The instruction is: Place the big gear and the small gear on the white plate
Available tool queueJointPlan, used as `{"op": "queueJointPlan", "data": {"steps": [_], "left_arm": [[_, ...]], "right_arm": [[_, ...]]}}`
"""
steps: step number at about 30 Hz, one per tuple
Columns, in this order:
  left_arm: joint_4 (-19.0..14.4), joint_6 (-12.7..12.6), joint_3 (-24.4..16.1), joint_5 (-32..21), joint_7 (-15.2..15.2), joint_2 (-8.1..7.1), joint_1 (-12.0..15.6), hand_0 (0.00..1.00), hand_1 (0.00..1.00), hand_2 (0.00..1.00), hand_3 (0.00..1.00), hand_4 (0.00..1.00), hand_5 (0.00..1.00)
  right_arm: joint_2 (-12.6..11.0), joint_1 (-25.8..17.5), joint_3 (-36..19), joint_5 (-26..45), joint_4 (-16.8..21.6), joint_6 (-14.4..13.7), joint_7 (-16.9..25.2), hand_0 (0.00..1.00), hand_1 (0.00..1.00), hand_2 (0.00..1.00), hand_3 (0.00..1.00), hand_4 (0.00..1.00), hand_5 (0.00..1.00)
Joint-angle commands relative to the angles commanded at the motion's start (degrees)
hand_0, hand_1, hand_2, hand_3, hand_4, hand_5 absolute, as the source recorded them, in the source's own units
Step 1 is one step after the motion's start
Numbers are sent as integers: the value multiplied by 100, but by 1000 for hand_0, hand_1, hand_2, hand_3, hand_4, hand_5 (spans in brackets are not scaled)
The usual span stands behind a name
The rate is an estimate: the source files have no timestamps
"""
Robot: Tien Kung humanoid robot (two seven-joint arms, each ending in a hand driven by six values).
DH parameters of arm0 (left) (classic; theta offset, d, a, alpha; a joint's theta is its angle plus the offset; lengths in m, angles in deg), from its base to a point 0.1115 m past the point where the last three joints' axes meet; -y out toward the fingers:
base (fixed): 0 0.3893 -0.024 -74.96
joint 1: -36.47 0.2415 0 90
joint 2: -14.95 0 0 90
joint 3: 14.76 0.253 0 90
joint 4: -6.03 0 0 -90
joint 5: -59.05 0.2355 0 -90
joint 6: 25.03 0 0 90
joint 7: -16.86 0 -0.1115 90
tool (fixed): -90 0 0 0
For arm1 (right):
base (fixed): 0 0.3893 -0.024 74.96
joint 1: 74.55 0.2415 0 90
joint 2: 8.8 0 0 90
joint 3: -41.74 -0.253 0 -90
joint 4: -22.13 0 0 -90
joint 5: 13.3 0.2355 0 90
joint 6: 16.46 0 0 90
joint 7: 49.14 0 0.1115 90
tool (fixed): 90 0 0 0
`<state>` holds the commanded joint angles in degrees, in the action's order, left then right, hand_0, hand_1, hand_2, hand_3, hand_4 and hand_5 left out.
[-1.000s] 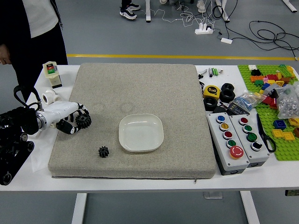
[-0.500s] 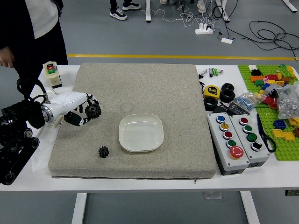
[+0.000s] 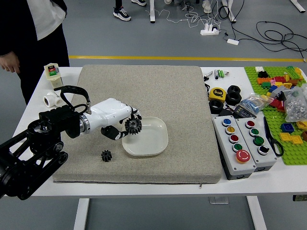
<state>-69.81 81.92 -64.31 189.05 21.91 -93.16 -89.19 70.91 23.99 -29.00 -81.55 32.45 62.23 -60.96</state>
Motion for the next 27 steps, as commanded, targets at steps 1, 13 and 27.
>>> {"op": "queueJointPlan", "data": {"steps": [1,13,27], "left_arm": [[22,10,103,0,-10,20,-34,381,460,509,604,667,65],[404,-123,472,0,-213,210,-254,422,601,701,838,998,343],[95,186,11,0,-158,132,-100,461,640,766,867,998,435]], "right_arm": [[-2,3,8,14,0,-5,2,695,711,780,612,805,619],[-15,19,-14,-14,0,-28,16,688,706,779,611,807,618],[-14,10,-31,-33,0,-39,18,689,705,778,610,809,617]]}}
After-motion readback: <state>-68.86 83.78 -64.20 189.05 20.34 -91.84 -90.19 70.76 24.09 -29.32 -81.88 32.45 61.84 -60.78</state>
